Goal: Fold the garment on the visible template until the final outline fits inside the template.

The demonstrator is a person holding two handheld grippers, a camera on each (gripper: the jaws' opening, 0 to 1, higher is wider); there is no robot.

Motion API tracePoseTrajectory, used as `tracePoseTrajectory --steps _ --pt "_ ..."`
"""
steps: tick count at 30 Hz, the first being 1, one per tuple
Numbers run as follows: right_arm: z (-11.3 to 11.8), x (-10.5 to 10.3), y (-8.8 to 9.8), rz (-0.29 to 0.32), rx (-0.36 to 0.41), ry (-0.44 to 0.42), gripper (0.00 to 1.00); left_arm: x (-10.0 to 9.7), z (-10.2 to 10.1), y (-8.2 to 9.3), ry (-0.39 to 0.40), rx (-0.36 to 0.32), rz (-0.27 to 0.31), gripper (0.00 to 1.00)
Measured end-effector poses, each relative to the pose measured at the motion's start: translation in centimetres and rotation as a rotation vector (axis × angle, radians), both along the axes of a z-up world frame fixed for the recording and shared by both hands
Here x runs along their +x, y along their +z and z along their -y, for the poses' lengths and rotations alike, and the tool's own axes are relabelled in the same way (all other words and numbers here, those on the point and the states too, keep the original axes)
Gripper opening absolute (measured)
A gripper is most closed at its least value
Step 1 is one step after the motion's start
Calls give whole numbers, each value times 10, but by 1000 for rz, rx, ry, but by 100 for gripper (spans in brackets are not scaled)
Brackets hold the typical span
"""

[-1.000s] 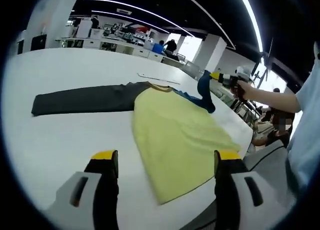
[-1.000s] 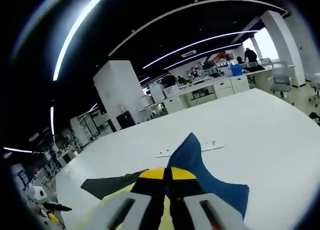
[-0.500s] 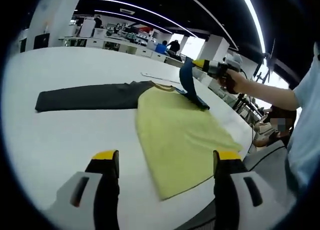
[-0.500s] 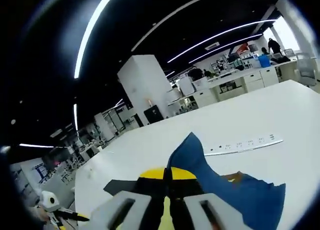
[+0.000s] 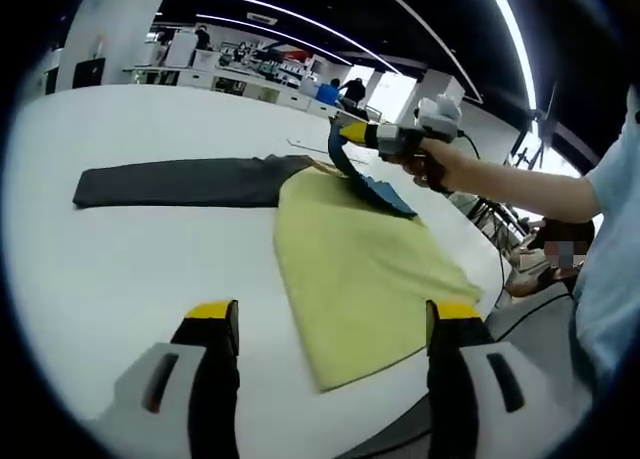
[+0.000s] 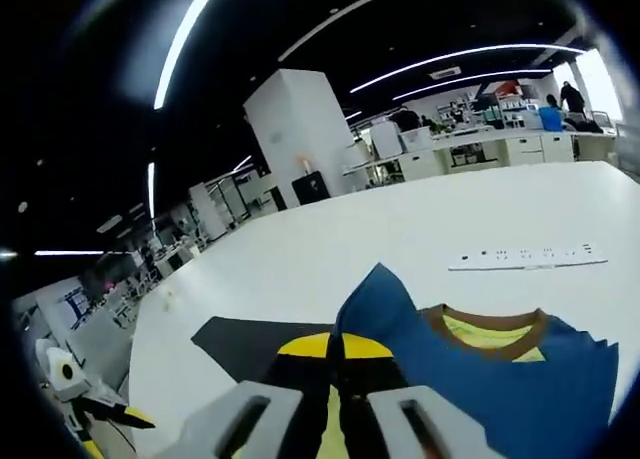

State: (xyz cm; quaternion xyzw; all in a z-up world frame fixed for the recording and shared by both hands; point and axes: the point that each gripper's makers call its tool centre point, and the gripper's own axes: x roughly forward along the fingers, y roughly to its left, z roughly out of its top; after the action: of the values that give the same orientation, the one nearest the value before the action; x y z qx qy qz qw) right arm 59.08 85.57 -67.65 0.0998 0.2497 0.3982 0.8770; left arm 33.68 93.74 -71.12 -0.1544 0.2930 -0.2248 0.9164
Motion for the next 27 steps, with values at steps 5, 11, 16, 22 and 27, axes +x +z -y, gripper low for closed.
tracePoseTrajectory --steps 5,11,16,22,27 --pt "-13 -5 -24 -23 -49 37 0 -3 -2 -3 15 -3 -11 74" --pt "-20 -8 -48 -53 -96 59 0 -5 -4 -3 31 -5 -18 74" --pt "-26 -9 -61 -62 -121 79 0 -8 -6 -5 50 -12 -25 74" --pt "-28 -7 -71 -72 -135 91 0 -9 -7 -3 60 -10 -24 74" --pt "-30 -10 -75 -75 -142 95 0 -9 -10 0 72 -8 -16 74"
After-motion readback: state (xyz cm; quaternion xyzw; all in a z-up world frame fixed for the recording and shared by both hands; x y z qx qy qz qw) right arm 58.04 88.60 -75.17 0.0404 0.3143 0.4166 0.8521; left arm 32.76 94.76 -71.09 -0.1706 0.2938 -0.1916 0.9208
